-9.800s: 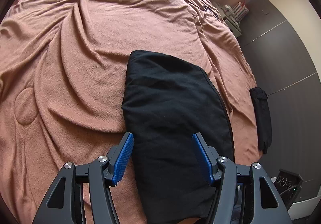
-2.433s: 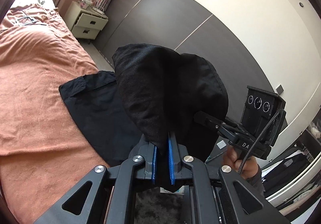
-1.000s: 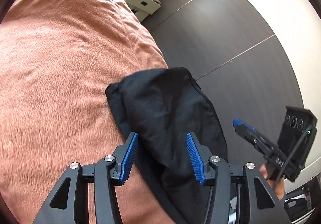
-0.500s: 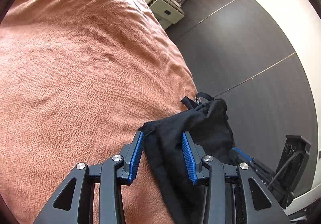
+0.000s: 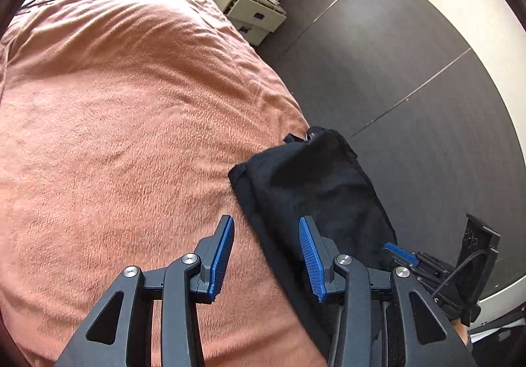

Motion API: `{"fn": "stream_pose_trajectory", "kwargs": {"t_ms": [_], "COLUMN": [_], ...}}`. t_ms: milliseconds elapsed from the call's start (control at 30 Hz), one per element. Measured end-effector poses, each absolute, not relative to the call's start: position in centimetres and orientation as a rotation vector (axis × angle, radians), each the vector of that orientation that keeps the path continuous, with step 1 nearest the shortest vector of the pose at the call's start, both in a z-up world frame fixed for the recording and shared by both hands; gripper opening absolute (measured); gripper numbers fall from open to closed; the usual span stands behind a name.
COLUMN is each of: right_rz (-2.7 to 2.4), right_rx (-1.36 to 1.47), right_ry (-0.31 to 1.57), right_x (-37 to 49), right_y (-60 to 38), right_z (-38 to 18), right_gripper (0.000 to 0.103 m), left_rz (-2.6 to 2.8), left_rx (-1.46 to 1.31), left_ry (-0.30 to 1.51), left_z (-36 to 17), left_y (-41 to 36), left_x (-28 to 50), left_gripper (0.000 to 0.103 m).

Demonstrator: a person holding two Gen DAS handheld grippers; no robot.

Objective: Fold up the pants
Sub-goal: 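Withdraw both open grippers up and away from the folded shorts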

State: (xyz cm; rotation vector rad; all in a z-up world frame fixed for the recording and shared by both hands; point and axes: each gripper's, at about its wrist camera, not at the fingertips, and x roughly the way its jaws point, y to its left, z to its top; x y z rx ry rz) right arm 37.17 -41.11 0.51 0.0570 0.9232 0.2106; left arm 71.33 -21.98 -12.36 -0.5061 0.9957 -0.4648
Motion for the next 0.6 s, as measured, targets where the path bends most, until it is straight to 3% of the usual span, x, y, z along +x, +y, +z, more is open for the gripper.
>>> {"fn": "stream_pose_trajectory", "kwargs": {"t_ms": [167, 367, 467, 500, 600], "right_rz": [0.157, 0.097, 0.097, 0.093, 0.086], "right_rx": [0.055, 0.106, 0.137, 0.141, 0.141], "right_ry": [0.958, 0.981, 0.962, 0.956, 0.921], "right_x": [34.4, 30.7, 28.8, 28.3, 27.1], "right_y": [-43.5, -45.7, -45.9, -45.9, -44.3], "right_z": [-0.2, 0.9, 2.3, 2.9, 4.6], "right_gripper": [0.017, 0.021, 0.022, 0.024, 0.05], "left_rz": [-0.482, -0.491, -0.482, -0.487, -0.488], "left_rx": [-0.432, -0.371, -0.34, -0.336, -0.307], "left_ry": [0.975, 0.956, 0.945, 0.94, 0.921], "left_z": [-10.4, -7.9, -6.6, -6.1, -4.3], "left_y": [-21.5, -20.7, -20.2, -20.0, -19.4], "left_x": [68.5, 65.5, 64.0, 63.5, 61.8], "left_gripper": [0.059, 0.063, 0.072, 0.077, 0.085]}}
